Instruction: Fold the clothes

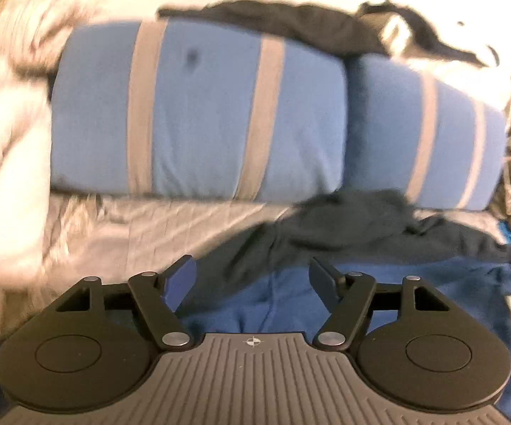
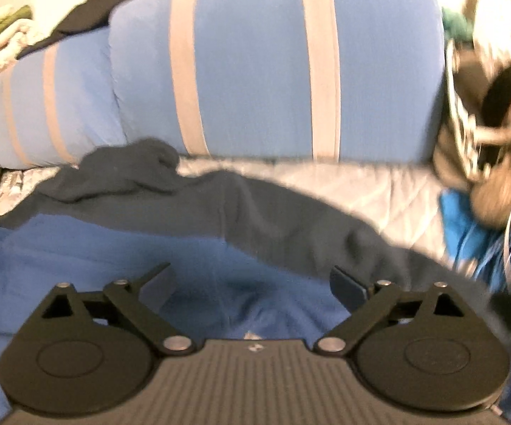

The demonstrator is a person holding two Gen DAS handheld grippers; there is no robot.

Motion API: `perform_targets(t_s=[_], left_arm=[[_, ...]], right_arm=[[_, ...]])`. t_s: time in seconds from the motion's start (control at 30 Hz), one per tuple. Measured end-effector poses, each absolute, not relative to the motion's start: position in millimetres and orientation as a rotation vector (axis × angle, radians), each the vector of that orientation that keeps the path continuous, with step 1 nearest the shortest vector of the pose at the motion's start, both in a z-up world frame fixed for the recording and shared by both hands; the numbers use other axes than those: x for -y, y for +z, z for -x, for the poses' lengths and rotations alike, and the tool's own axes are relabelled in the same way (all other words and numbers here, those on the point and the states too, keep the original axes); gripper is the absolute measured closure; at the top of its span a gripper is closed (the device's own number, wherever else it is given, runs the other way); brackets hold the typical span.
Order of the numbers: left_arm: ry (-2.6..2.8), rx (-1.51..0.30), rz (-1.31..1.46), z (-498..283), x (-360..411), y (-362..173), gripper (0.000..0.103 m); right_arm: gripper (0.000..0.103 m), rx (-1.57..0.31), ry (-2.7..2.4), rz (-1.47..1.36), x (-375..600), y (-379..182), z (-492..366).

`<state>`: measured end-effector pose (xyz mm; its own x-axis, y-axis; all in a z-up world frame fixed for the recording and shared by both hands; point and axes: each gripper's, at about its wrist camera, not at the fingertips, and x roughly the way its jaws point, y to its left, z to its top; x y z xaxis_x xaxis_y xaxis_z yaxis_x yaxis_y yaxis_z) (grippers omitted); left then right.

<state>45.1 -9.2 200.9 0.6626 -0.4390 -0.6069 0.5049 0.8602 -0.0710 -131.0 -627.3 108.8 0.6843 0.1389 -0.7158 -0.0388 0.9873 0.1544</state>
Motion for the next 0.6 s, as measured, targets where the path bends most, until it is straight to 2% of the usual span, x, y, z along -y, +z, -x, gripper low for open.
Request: perform_targets(t_s=[0.1, 0.2, 0.37, 0.6], left_arm=[[-0.560, -0.596, -0.084, -38, 5, 243, 0.032], [-0.580, -0.537, -0.050, -29, -1, 281, 0.026], [-0.606, -0.462, -0.023, -20, -2, 324, 0.025], [-0.623, -0.458, -0.014, -28, 20, 313, 0.023]], right_arm=[[0.004, -0.763, 0.111, -0.100, 634, 154, 131], [0.003, -0.681, 0.105, -0.067, 640, 201, 137], [0.000, -0.558, 0.076, -0.027, 648, 264, 153], [0.000, -0.451, 0.078, -0.030, 652, 305, 172]])
